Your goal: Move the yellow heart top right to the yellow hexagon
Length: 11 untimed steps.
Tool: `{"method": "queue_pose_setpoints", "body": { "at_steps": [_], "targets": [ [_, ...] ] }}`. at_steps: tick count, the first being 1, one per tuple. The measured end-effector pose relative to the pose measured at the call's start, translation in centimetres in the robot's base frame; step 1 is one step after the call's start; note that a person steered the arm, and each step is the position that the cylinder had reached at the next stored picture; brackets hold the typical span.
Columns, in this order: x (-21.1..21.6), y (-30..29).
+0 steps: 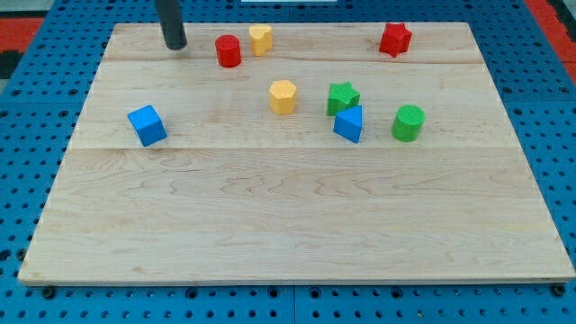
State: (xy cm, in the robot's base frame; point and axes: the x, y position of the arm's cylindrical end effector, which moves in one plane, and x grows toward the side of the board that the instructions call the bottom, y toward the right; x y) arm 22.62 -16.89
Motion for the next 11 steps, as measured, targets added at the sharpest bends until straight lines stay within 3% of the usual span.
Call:
{"method": "queue_pose_setpoints", "body": {
  "at_steps": [2,5,6,7,9,10,11],
  "targets": [
    [-0.6,13.4],
    [-3.0,21.9],
    [1.4,21.8],
    [8.5,19.4],
    [11.3,21.0],
    [15.0,18.7],
    [15.0,16.7]
  ]
}}
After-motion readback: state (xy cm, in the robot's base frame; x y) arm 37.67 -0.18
